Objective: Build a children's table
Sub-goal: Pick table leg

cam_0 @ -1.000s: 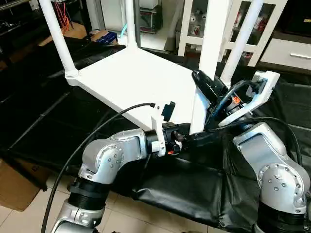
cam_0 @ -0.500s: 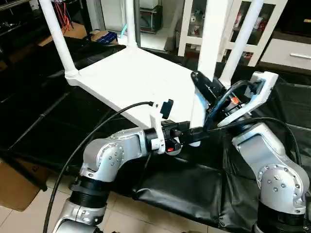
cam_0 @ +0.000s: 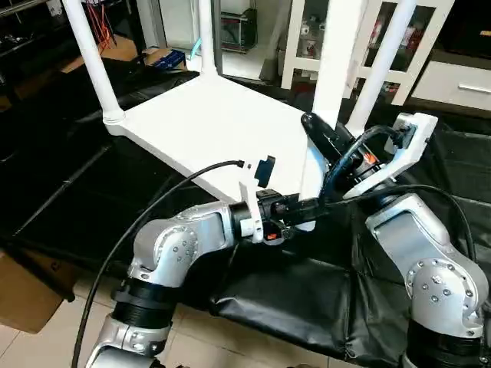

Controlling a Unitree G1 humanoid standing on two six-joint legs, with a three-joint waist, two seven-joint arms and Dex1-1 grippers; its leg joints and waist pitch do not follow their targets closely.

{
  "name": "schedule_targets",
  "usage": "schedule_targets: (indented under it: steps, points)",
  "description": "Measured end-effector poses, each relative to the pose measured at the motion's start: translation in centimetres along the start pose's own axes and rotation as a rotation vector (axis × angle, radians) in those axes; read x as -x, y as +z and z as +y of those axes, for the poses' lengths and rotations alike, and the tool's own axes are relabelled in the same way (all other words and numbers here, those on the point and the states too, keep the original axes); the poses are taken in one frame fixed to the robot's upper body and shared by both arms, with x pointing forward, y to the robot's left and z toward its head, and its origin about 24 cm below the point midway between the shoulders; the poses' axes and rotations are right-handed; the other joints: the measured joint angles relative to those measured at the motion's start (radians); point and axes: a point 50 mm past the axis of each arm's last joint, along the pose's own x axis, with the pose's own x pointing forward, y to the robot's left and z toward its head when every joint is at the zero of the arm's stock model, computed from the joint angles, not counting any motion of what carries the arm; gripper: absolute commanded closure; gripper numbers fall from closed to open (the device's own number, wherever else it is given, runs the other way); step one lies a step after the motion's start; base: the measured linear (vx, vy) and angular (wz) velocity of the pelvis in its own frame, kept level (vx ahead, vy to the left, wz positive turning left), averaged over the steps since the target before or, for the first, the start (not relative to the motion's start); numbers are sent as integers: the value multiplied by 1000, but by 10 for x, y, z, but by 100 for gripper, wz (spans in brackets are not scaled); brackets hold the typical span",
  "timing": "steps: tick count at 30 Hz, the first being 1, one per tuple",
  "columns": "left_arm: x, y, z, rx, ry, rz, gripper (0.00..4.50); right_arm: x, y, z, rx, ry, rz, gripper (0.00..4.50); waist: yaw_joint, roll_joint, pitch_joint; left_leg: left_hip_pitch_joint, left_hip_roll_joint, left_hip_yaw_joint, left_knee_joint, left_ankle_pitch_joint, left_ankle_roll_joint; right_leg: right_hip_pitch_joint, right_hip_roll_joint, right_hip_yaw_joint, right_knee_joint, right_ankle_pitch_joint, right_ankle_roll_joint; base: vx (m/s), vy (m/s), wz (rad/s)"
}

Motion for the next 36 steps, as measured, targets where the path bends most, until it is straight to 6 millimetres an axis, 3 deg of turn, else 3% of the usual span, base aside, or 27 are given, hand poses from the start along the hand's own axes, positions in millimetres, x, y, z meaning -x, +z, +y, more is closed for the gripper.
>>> schedule_targets:
  steps: [5, 11, 13, 15, 20, 22, 28, 36]
  points:
    - [18, 6, 10, -3, 68, -3, 308, 1, 12, -11, 85, -45, -25, 191, -1, 0, 0, 0, 0, 0, 1, 1, 0, 0, 0, 0, 1, 0, 0, 0, 0, 0]
    - [24, 10, 12, -1, 77, -19, 312, -2, 30, -24, 132, -89, -69, 141, 2, 0, 0, -1, 0, 0, 2, 2, 1, 0, 0, 0, 1, 1, 0, 0, 0, 0]
    - [24, 13, 12, -7, 73, -19, 312, -1, 41, -32, 218, -118, -75, 132, 3, 0, 0, -1, 0, 0, 2, 2, 2, 0, 0, 0, 2, 1, 0, 0, 0, 0]
    - [28, 14, 13, -12, 72, -4, 313, 1, 56, -41, 452, -138, -43, 102, 4, 1, 0, -2, -1, 0, 4, 2, 2, 0, -1, 0, 2, 1, 0, 0, 0, 0]
    - [49, 15, 19, -19, 99, 83, 313, -11, 101, -48, 1335, -45, 96, 73, -6, 4, -1, -1, 0, 0, 6, 2, 2, 0, 0, 0, 6, 1, 1, 0, 0, 0]
    - [50, 12, 19, -28, 88, 124, 313, -21, 109, -48, 1531, 2, 129, 69, -10, 4, -1, -1, 0, 0, 9, 2, 2, -1, 0, -1, 9, 1, 0, 0, 0, 0]
    - [51, 3, 19, -47, 80, 244, 313, -42, 121, -51, 1886, 109, 166, 69, -25, -1, 3, -3, 1, -1, 17, 2, 2, -1, -1, -1, 15, 1, 0, 0, 0, 0]
    - [50, -6, 15, -67, 47, 353, 313, -52, 113, -69, 2032, 181, 232, 69, -29, -11, 9, -6, 4, 0, 25, 0, 5, -1, 0, -1, 17, 2, -2, 0, 0, 0]
